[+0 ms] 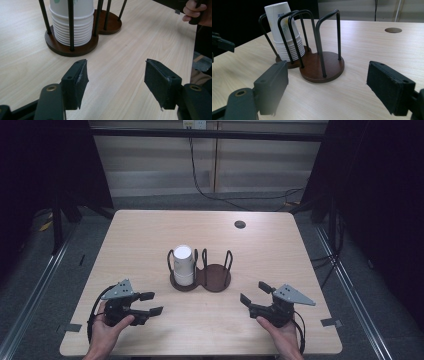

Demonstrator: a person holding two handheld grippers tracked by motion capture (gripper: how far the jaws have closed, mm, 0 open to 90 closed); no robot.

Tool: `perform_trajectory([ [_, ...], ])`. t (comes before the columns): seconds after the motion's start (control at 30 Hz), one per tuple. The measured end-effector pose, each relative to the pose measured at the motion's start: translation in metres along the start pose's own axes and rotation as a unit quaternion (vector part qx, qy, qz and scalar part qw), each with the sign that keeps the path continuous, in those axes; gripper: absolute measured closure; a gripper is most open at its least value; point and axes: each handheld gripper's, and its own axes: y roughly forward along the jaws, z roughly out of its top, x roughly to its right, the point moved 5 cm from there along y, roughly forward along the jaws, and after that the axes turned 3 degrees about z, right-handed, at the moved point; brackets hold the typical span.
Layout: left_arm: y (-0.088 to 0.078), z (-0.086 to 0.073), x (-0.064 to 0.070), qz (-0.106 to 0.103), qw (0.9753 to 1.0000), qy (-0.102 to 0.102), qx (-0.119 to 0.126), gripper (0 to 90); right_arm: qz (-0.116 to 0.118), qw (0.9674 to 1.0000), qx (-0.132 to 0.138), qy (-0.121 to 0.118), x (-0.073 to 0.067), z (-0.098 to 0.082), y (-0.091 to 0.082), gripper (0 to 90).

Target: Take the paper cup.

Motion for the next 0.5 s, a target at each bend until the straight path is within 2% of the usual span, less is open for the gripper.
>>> perform_trajectory([
  [0.13, 0.002, 0.002, -0.001, 0.009, 0.9999, -0.008, -0.003, 28.0, 0.007, 1.0000, -0.005, -0.002, -0.002, -0.002, 0.001, 16.6],
  [0.2, 0.000, 0.005, -0.001, 0.039, 0.9992, 0.003, 0.004, 24.7, 0.015, 0.9999, -0.007, -0.002, -0.006, -0.003, 0.001, 16.5],
  [0.27, -0.002, 0.009, 0.001, 0.032, 0.9994, 0.003, 0.011, 23.1, 0.019, 0.9997, -0.013, -0.010, -0.009, -0.004, 0.002, 15.8],
  [0.37, -0.003, 0.013, 0.002, 0.026, 0.9995, 0.016, 0.006, 23.1, 0.028, 0.9992, -0.022, -0.016, -0.015, -0.005, 0.003, 15.8],
  [0.5, -0.004, 0.017, 0.004, 0.026, 0.9995, 0.018, 0.000, 23.1, 0.032, 0.9980, -0.040, -0.036, -0.019, -0.009, 0.006, 15.3],
])
